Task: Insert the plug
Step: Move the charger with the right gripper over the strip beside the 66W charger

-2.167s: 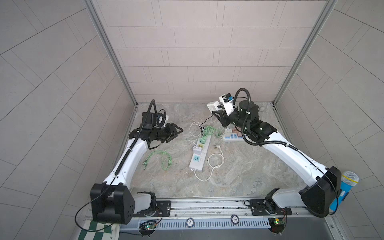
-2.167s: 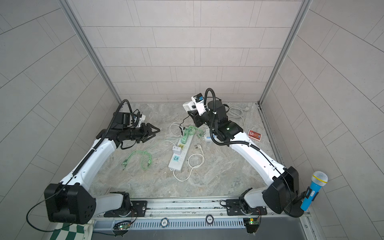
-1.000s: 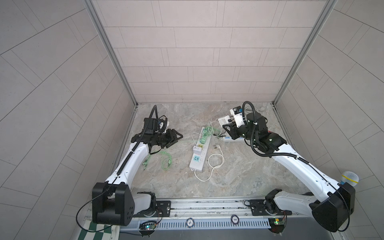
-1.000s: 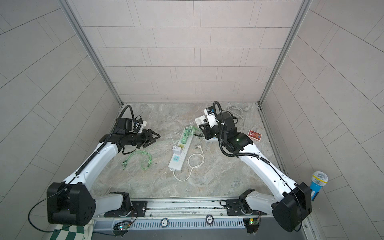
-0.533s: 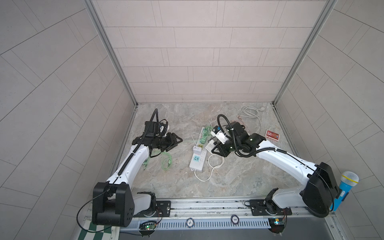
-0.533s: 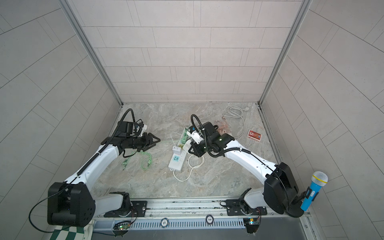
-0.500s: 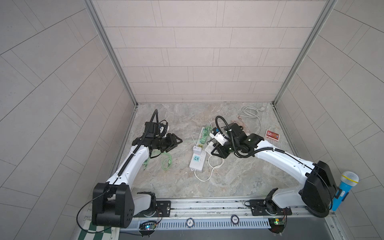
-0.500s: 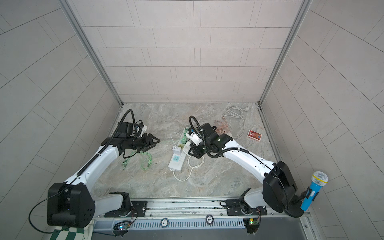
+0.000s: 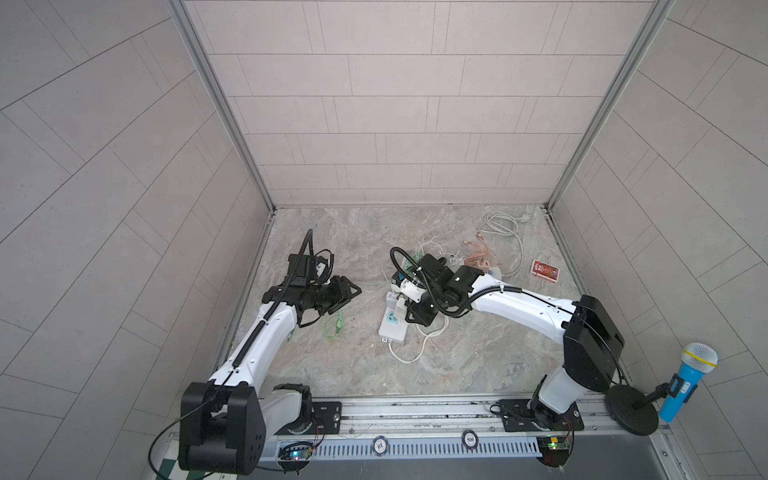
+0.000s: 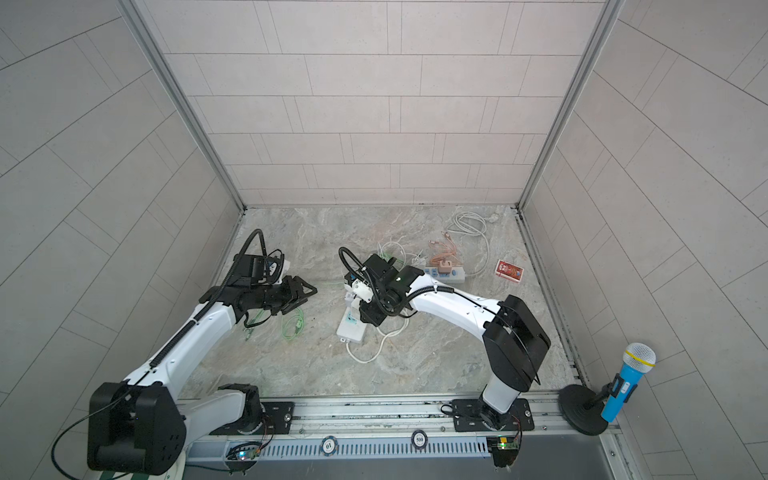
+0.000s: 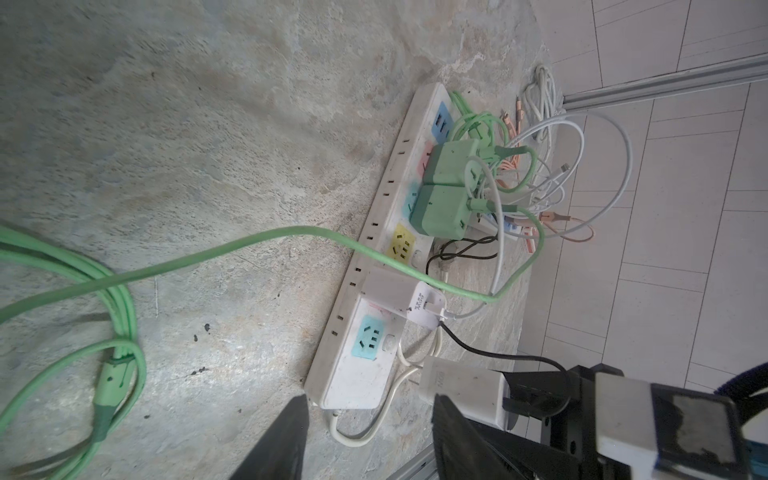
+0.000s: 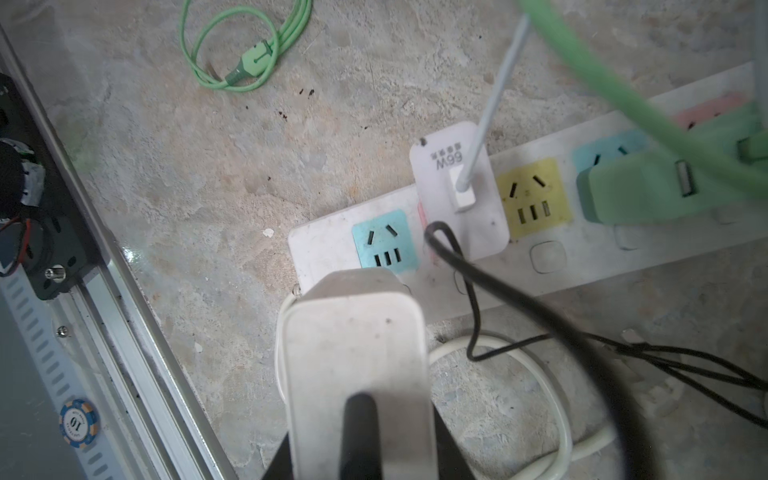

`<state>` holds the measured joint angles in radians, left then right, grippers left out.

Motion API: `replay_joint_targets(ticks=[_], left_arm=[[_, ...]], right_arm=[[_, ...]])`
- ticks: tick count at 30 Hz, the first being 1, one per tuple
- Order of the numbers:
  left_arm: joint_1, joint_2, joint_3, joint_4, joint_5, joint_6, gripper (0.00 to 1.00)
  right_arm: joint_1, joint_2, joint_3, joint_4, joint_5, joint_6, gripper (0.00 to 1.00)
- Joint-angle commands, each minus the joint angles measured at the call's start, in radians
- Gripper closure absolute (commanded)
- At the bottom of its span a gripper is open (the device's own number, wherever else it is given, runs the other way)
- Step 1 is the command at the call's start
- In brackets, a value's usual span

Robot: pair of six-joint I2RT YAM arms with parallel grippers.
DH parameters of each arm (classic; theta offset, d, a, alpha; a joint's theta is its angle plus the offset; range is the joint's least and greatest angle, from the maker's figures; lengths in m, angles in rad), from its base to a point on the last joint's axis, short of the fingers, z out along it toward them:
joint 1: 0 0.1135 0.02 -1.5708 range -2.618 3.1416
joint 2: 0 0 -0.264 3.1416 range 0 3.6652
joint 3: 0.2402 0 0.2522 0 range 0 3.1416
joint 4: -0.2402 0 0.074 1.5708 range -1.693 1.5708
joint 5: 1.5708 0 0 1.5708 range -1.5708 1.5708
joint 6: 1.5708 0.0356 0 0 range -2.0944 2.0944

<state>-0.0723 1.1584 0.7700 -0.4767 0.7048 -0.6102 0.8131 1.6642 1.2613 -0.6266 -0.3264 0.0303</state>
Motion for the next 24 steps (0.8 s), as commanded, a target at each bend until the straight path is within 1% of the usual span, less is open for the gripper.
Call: replay_joint_targets(ticks=[1, 12, 19, 24], left_arm=[[0.005, -0.017, -0.017, 0.01, -0.008, 0.003, 0.46], [0.006, -0.007, -0.026, 0.035, 0.011, -0.003, 0.46], [0.006, 0.0, -0.028, 0.043, 0.025, -0.006, 0.46], [0.008, 0.001, -0.031, 0.047, 0.027, -0.005, 0.46]], right_arm=[[0.011, 0.015, 0.027, -0.015, 0.033, -0.047, 1.0], [0.031, 0.043, 0.032, 0.033, 0.097, -0.076, 1.0], [0.032, 0.075, 0.029, 0.067, 0.08, -0.087, 1.0], [0.033, 0.106, 0.044, 0.061, 0.09, -0.097, 1.0]])
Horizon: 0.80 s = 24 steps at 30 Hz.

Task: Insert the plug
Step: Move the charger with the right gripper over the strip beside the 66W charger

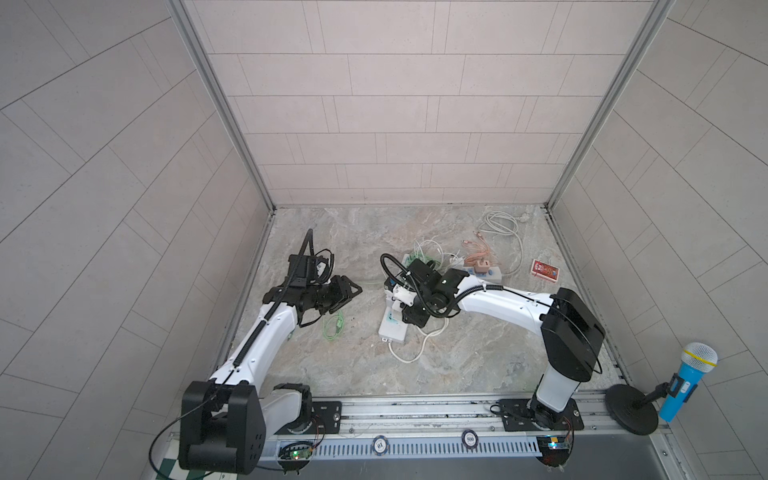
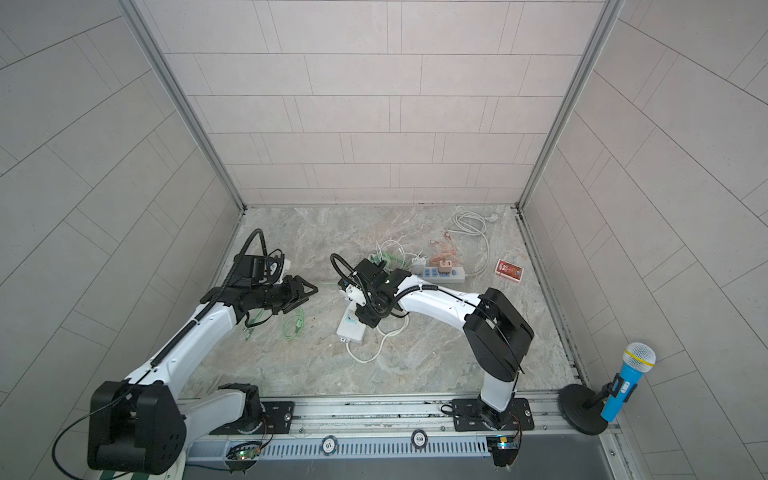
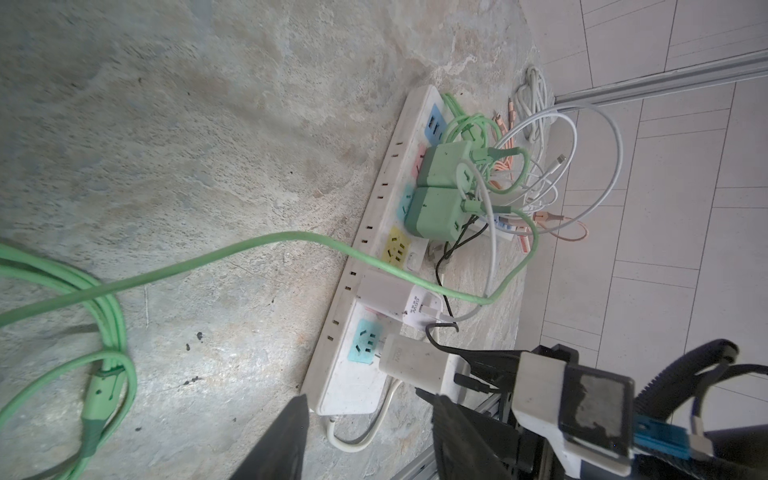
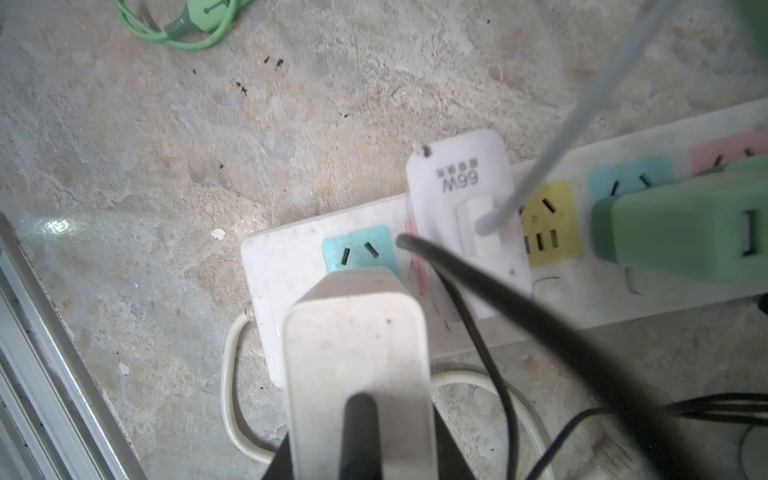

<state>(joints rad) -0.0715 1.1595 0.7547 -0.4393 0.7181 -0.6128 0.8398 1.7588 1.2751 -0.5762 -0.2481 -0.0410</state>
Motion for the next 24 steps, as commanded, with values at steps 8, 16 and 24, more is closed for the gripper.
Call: replay_joint_targets(ticks=[8, 16, 24], left_arm=[[0.006, 0.012, -0.018, 0.023, 0.023, -0.004, 0.46], [0.008, 0.019, -0.014, 0.028, 0.029, -0.005, 0.46], [0.016, 0.018, -0.013, 0.028, 0.032, -0.004, 0.46]], right_arm=[[0.01, 0.033, 0.033, 0.021, 0.032, -0.042, 1.0], [0.015, 0.058, 0.041, -0.022, 0.056, -0.054, 1.0], [0.024, 0.058, 0.004, -0.062, 0.105, -0.05, 1.0]])
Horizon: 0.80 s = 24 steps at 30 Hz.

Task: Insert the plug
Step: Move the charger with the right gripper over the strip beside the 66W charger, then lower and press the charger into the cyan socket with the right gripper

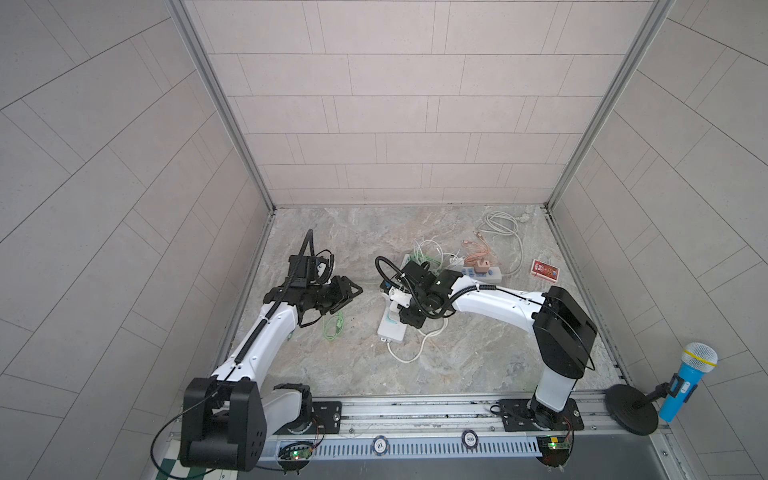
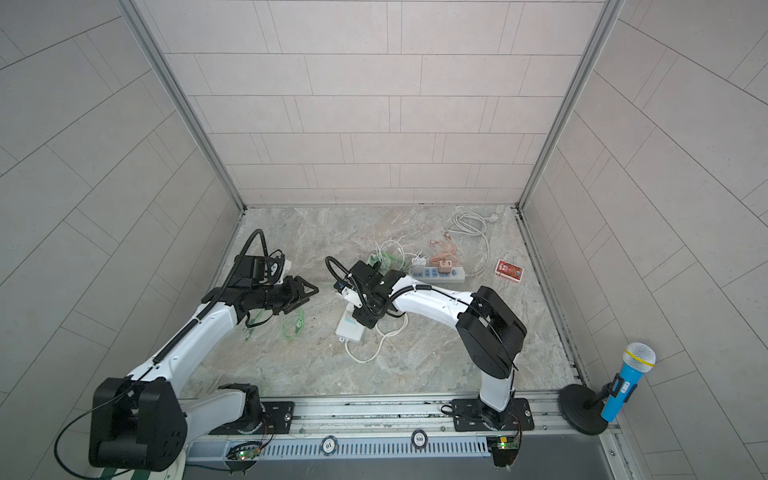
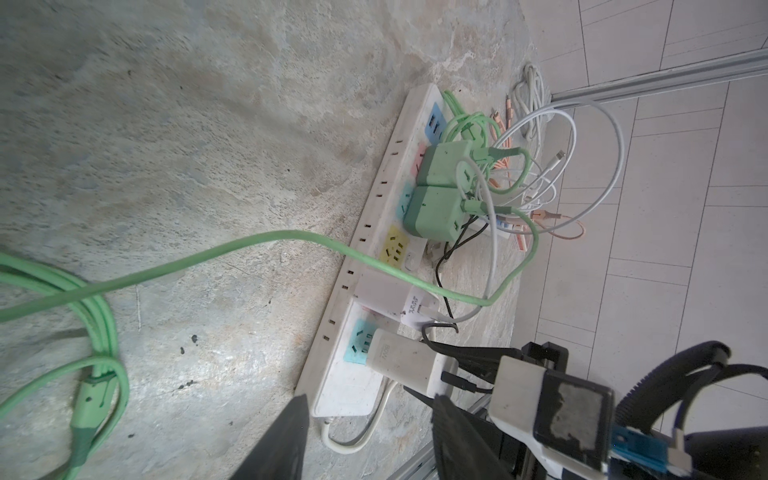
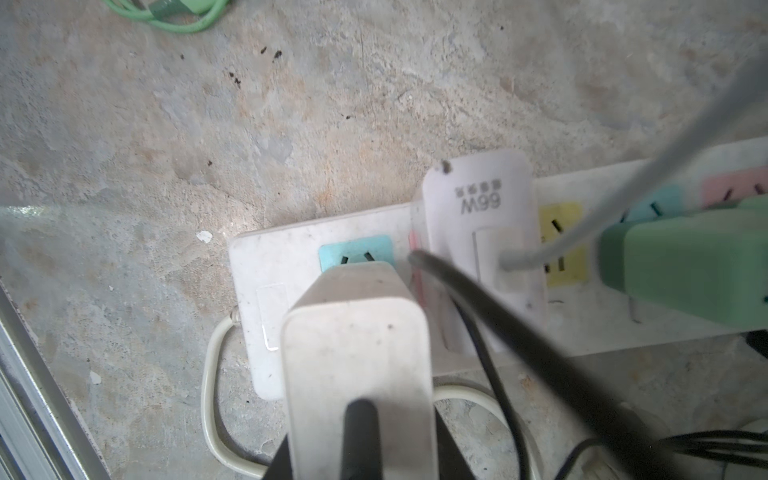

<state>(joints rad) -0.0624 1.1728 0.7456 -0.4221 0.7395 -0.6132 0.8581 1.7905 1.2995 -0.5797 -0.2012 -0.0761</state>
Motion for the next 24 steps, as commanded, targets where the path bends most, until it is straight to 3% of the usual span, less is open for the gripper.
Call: replay_joint_targets(ticks=[1, 7, 24], left_arm=[[0.008, 0.007, -0.004, 0.012, 0.011, -0.003, 0.46], [0.009, 0.008, -0.006, 0.017, 0.019, -0.007, 0.46], [0.038, -0.023, -0.012, 0.011, 0.034, -0.012, 0.46]], right_arm=[[0.007, 0.028, -0.018, -0.067, 0.075, -0.015, 1.0], [0.021, 0.058, 0.031, -0.118, 0.125, -0.03, 1.0], [0.035, 0.183, 0.095, -0.161, 0.112, -0.043, 1.0]])
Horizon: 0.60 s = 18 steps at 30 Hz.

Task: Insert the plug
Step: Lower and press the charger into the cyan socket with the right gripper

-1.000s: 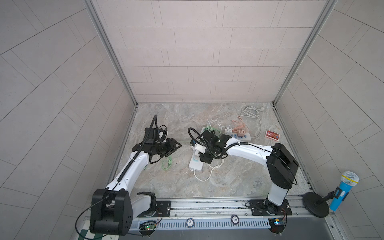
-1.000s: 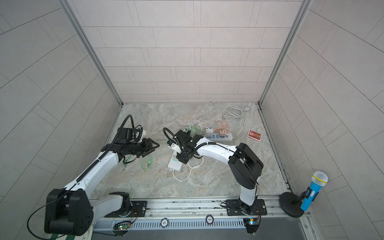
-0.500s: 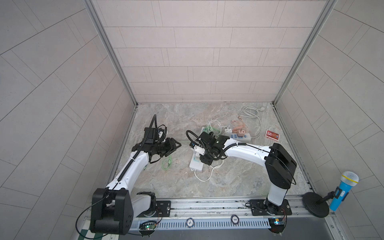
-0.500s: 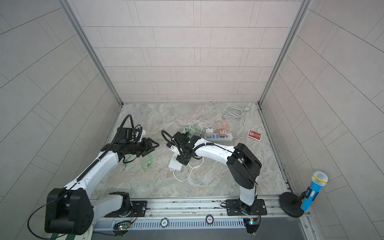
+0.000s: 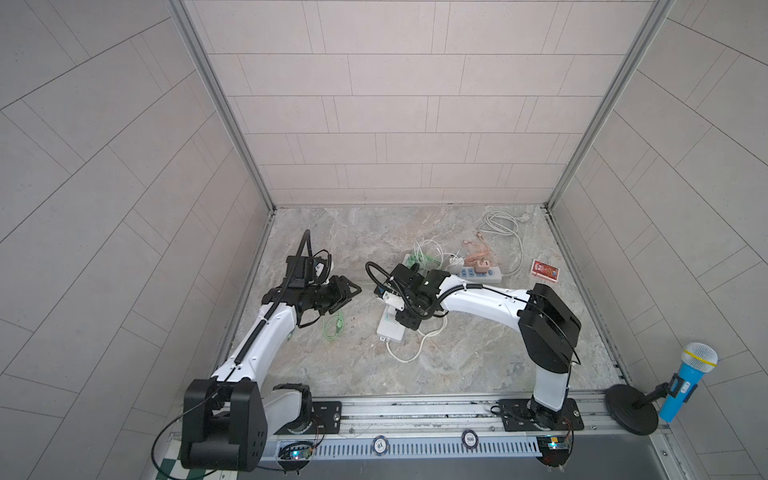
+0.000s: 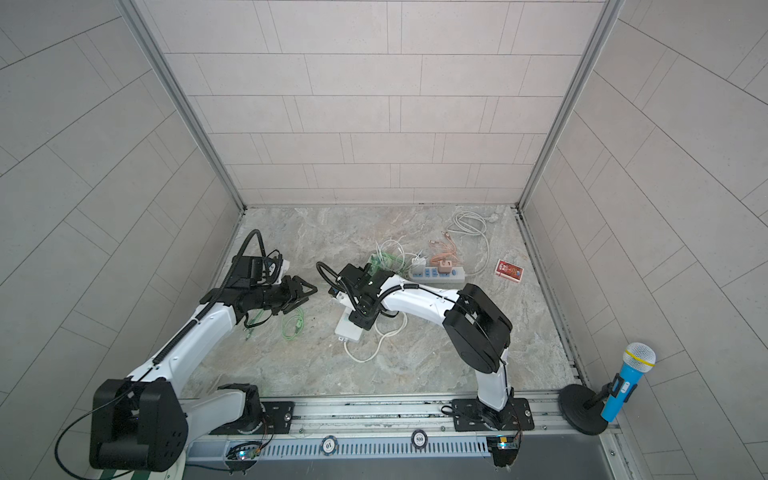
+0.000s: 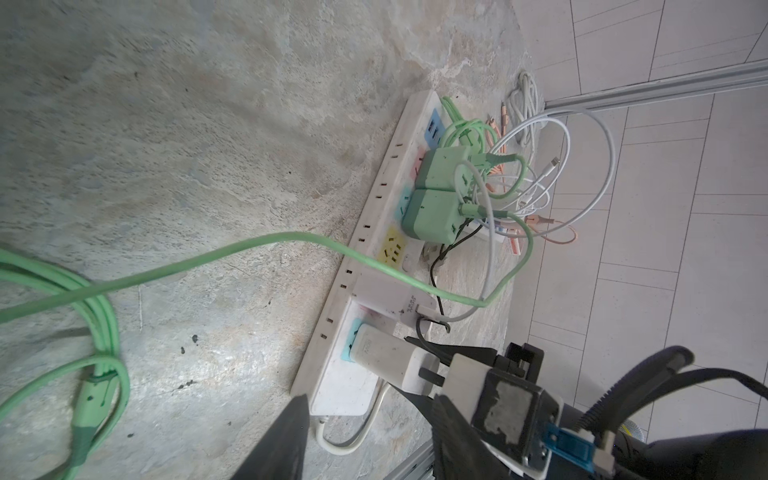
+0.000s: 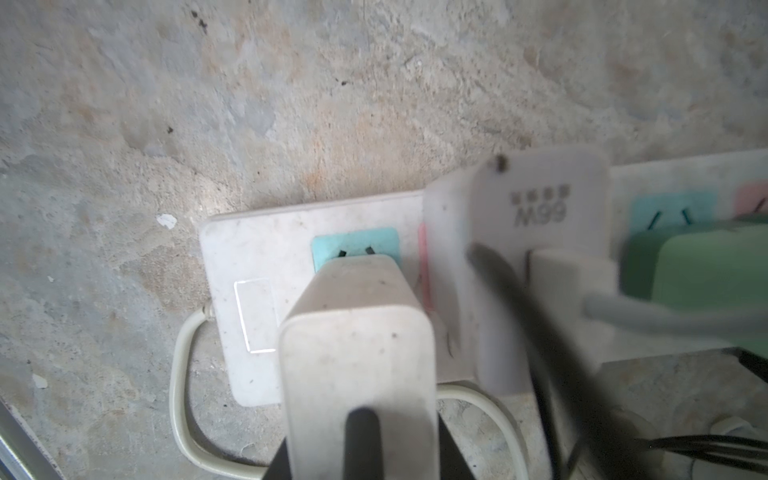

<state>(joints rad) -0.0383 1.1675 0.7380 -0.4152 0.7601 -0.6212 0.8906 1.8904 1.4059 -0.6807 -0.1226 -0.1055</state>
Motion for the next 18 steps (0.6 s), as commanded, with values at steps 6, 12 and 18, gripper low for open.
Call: replay_joint_targets(ticks=[6, 12, 18], left_arm=[[0.051, -0.034, -0.005, 0.0, 0.011, -0.009, 0.44], [0.116, -0.045, 0.004, -0.012, 0.006, -0.005, 0.43], [0.167, -0.059, 0.019, -0.043, -0.011, 0.012, 0.41]], right_arm=[[0.002, 0.132, 0.031, -0.058, 0.033, -0.008, 1.0], [0.002, 0.182, 0.097, -0.004, 0.022, 0.007, 1.0], [-0.026, 0.316, 0.301, -0.014, 0.035, 0.029, 1.0]])
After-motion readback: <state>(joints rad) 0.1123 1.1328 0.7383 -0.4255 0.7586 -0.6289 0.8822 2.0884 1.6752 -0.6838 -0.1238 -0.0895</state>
